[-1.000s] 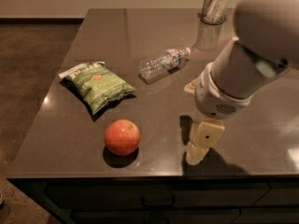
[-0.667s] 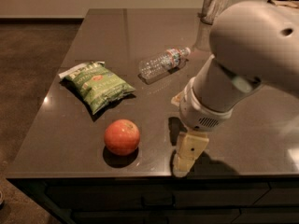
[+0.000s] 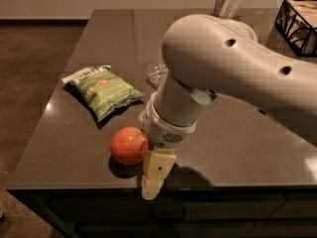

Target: Move apple near water bottle

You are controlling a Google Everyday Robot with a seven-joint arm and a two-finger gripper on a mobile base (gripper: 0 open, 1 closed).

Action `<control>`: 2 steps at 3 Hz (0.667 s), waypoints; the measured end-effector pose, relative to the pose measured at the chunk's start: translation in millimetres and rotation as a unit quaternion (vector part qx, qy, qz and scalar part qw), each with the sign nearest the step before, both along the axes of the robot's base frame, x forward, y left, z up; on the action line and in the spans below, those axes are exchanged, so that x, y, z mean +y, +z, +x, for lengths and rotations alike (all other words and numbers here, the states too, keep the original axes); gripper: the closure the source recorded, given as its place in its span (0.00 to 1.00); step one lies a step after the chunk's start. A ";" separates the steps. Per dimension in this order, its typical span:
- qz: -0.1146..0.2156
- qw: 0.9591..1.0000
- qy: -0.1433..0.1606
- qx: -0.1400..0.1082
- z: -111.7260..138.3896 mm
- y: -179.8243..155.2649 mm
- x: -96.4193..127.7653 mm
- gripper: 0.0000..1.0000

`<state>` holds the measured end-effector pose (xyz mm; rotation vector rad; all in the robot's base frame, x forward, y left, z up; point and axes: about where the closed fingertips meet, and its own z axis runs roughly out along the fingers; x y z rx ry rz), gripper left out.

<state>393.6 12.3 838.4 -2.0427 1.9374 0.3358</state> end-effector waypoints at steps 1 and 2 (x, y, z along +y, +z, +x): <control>0.009 1.000 0.017 -0.006 6.5 5.1 27.0 0.00; 0.013 1.000 0.024 -0.011 14.5 11.4 40.4 0.18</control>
Offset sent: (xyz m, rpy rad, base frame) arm 0.0257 0.0536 0.0172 0.0362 -0.0290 0.0560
